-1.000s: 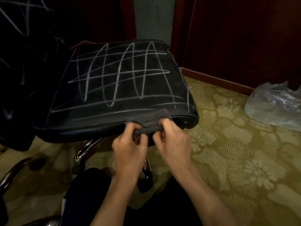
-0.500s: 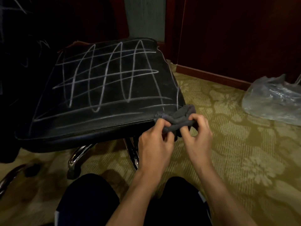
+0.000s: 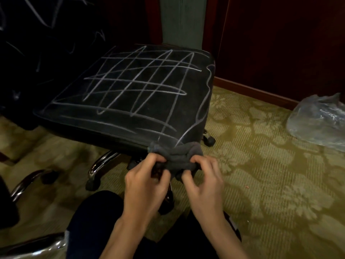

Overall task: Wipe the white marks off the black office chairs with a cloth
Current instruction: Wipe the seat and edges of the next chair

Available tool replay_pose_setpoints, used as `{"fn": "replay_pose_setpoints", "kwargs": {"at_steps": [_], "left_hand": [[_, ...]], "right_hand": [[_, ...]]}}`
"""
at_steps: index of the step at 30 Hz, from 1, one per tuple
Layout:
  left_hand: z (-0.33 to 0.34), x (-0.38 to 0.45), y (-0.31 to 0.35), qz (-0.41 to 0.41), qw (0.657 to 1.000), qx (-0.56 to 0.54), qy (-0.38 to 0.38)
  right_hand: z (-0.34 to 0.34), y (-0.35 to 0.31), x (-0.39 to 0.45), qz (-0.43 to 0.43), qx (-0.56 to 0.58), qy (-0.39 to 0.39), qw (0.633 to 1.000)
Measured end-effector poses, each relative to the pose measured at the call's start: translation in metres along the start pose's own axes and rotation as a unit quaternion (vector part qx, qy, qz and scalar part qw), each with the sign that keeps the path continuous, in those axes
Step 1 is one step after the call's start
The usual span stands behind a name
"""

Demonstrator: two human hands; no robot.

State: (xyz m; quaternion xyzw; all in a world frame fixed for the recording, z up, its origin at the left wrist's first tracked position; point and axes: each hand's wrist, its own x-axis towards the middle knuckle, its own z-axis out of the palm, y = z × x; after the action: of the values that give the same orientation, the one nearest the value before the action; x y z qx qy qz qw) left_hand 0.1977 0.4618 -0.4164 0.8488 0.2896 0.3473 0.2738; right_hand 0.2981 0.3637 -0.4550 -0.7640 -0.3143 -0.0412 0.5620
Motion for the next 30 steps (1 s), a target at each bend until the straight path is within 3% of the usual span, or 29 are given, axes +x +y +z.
{"fn": "replay_pose_setpoints", "kwargs": {"at_steps": [4,7,10,14,18,22,30], "left_hand": [[-0.011,-0.011,0.008,-0.013,1.000,0.006,-0.025],[-0.021,-0.014,0.011,-0.023,0.999,0.037,-0.018],[-0.036,-0.024,0.001,-0.032,0.999,0.042,-0.006],[-0.049,-0.025,-0.007,-0.009,0.994,0.107,-0.005],[-0.051,0.009,0.014,0.047,0.980,0.188,-0.050],[-0.043,0.024,0.022,0.040,0.964,0.249,-0.083],[-0.086,-0.016,-0.012,0.060,0.941,0.307,-0.128]], "right_hand": [[-0.002,0.005,-0.006,-0.010,-0.027,-0.043,0.999],[0.005,0.000,-0.009,-0.069,-0.094,-0.030,0.993],[0.019,-0.011,-0.023,-0.091,-0.055,-0.067,0.992],[0.031,-0.018,-0.032,-0.089,-0.032,-0.097,0.991],[0.031,-0.014,-0.005,-0.041,0.008,-0.046,0.998],[0.035,-0.012,0.007,0.000,0.030,-0.021,0.999],[0.056,-0.022,-0.060,-0.026,0.053,-0.103,0.993]]}}
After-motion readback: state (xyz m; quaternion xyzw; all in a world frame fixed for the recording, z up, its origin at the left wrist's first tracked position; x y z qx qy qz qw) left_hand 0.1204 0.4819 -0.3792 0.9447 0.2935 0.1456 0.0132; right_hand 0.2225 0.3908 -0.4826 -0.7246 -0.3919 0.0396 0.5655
